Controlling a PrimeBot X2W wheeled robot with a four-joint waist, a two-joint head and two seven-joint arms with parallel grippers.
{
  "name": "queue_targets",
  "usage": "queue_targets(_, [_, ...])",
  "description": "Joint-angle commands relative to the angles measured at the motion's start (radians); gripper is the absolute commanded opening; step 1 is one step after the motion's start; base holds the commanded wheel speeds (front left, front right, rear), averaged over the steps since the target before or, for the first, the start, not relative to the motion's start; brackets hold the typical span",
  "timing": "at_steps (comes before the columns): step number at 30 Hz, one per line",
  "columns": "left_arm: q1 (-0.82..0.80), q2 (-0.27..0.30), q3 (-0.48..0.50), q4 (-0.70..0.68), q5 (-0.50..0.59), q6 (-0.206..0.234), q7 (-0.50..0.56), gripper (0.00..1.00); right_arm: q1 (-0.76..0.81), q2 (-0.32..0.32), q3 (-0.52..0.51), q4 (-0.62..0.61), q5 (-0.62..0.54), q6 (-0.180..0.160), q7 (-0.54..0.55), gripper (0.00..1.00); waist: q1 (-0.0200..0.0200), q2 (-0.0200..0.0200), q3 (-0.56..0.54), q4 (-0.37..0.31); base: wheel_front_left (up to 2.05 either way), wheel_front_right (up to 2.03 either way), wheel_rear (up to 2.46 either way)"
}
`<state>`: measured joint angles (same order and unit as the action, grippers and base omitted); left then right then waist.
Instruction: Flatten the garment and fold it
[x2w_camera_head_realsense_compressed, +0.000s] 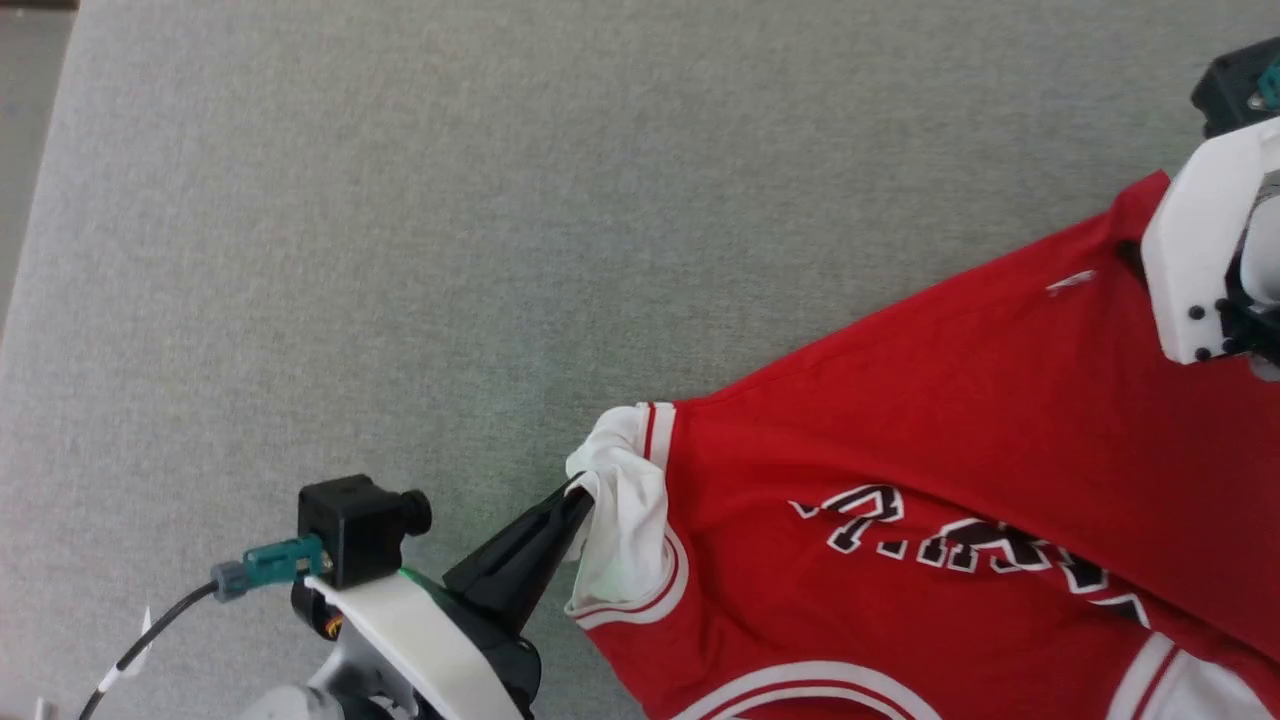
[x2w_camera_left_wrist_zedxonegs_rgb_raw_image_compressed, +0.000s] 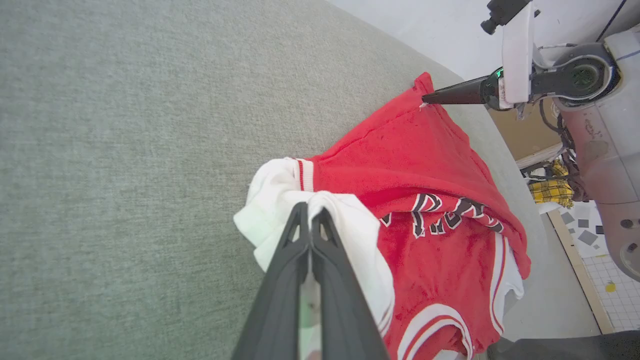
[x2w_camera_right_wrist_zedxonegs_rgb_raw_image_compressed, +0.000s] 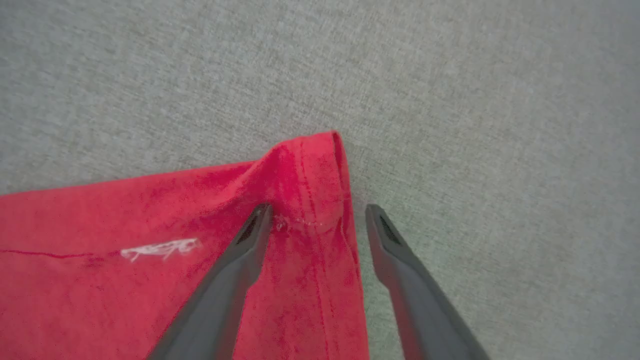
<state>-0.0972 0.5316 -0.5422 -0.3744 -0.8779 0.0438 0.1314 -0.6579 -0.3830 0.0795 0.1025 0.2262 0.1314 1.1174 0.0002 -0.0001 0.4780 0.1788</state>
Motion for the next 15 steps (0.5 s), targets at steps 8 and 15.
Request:
queue_targets(8, [-0.045,-0.018,-0.006,0.029,0.007,-0.027,-0.014,0.0,0.027,-0.041,0.024,0.025,0.013,-0.001,0.079,0.0,-0.0002,0.0001,0.076,0.052,0.0,0.0,0.0])
queue_targets(15, [-0.048,-0.016,0.007,0.04,0.003,-0.027,-0.028,0.0,0.007,-0.036,0.033,-0.007,0.025,-0.001,0.053,0.0,-0.0002,0.0001,0.059,0.036,0.0,0.0,0.0])
